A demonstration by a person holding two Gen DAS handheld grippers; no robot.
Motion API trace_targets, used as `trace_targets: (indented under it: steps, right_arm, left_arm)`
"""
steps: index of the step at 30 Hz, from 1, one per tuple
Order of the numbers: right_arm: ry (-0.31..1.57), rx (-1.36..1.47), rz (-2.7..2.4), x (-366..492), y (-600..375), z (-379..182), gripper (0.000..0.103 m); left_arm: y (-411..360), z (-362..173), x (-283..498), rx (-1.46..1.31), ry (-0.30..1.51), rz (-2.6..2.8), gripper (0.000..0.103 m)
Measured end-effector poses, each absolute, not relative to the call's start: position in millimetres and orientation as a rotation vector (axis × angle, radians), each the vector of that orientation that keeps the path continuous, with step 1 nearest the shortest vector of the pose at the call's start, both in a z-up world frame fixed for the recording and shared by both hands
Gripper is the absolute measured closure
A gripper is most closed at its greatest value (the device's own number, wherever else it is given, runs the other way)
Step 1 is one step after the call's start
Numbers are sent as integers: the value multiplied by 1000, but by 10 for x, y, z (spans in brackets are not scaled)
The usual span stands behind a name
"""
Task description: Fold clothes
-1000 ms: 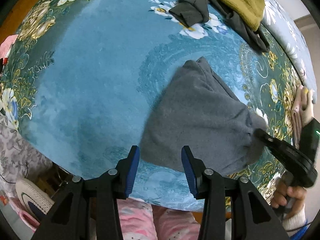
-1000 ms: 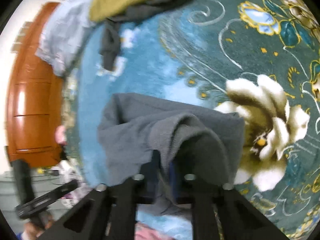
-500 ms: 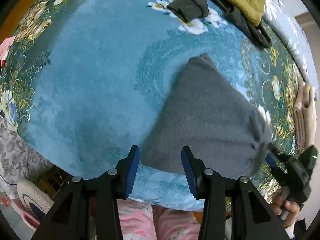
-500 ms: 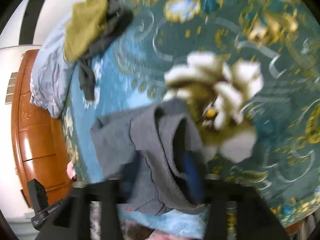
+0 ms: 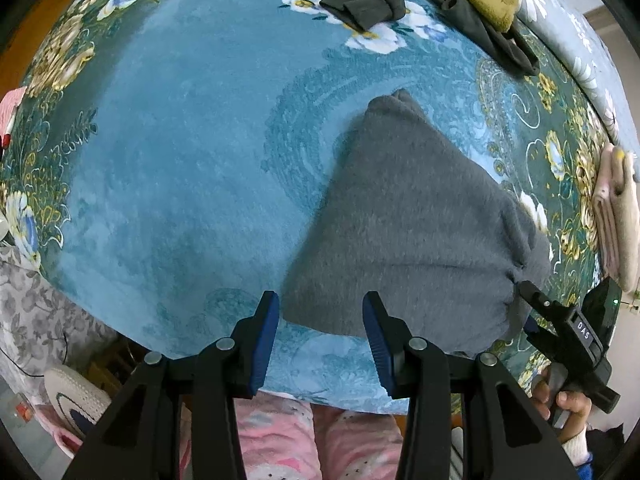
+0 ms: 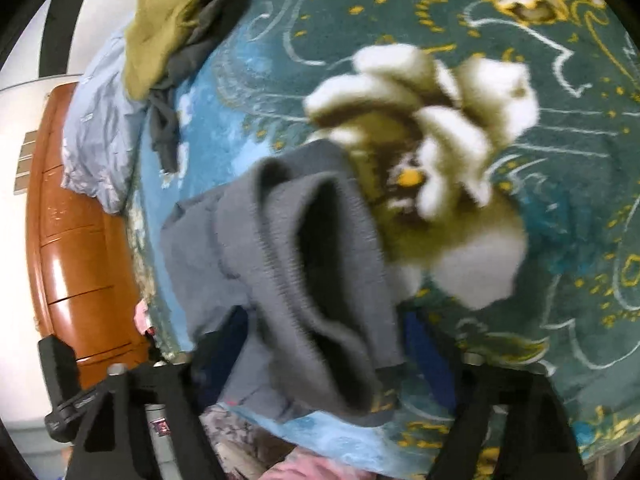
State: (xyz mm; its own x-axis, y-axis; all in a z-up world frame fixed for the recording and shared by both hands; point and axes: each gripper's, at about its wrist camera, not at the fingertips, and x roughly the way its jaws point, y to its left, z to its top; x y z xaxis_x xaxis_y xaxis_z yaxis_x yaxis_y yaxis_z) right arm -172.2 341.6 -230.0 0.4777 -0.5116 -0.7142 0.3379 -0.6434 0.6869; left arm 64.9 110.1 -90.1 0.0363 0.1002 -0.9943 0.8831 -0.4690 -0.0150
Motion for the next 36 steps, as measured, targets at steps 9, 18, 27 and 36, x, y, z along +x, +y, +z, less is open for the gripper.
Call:
trace_targets:
  steps: [9,18,27,36]
  right_arm:
    - [-455,1845,-1150,-1590,3764,-2011,91]
    - [-253,1944,-1275,-1615,3695,-2400,67]
    - [-266,1904,-1289,-1695,3491,-2531,35]
    - [-365,1957,-1269,-1675,3469,-2665,34]
  left_arm:
    - [1134,-1007,586,1667,1029,-1498,59]
    - [995,-1250,438,1728,977,-1547,53]
    - [632,-1705,142,1830,1040,-1782,32]
    - [403,-2097,211,1805,1292,-1789,26]
